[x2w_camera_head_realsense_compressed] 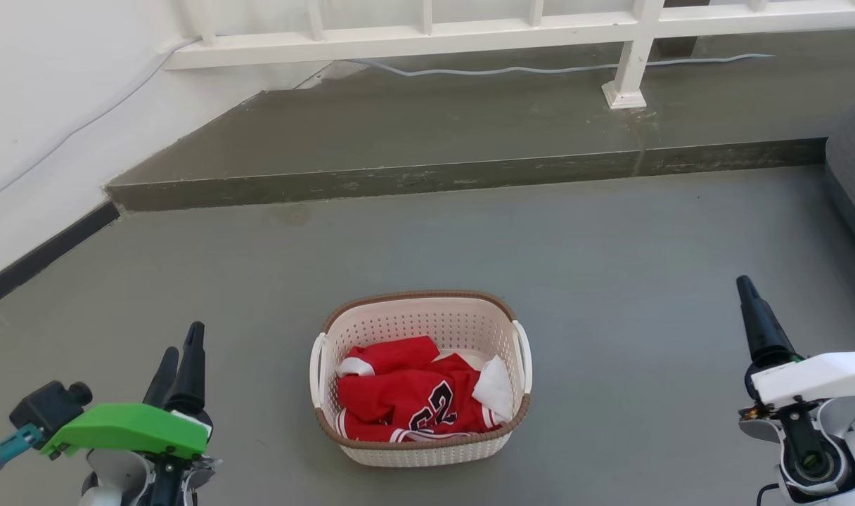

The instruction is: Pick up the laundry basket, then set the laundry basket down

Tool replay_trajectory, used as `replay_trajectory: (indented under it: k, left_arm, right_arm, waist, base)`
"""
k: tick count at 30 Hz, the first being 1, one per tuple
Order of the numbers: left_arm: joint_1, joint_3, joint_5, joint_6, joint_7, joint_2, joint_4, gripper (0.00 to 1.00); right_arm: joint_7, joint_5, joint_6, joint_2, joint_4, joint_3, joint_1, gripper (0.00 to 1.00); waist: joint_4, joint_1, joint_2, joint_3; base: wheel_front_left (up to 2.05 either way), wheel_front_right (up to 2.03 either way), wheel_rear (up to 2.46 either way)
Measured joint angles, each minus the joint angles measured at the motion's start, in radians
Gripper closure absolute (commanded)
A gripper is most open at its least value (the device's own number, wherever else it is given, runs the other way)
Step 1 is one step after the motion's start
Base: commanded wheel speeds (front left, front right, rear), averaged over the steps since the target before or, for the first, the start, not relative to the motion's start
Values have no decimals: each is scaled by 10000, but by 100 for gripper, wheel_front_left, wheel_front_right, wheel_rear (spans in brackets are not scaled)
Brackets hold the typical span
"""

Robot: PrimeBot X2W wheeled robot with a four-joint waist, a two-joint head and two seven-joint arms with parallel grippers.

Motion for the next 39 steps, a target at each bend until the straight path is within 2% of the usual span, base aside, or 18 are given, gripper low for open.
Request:
replay_trajectory:
  k: [14, 19, 39]
  left_arm:
    - [-114, -771, 2176, 472, -460, 144, -109, 0]
    - [-115, -1003, 2901, 662, -596, 148, -157, 0]
    - [-115, -1774, 5252, 1083, -1202, 253, -48, 0]
  right_arm:
    - [-437, -2115, -408, -217, 25, 823, 2, 0]
    - [-596, -2876, -660, -265, 81, 1076, 3, 0]
    - [-1197, -5252, -1012, -474, 125, 1801, 4, 0]
  waist:
    - [-43, 0, 0, -94]
    - [-65, 0, 0, -116]
    - [-125, 0, 0, -172]
  base:
    - [0, 0, 0]
    - [0, 0, 0]
    - [0, 0, 0]
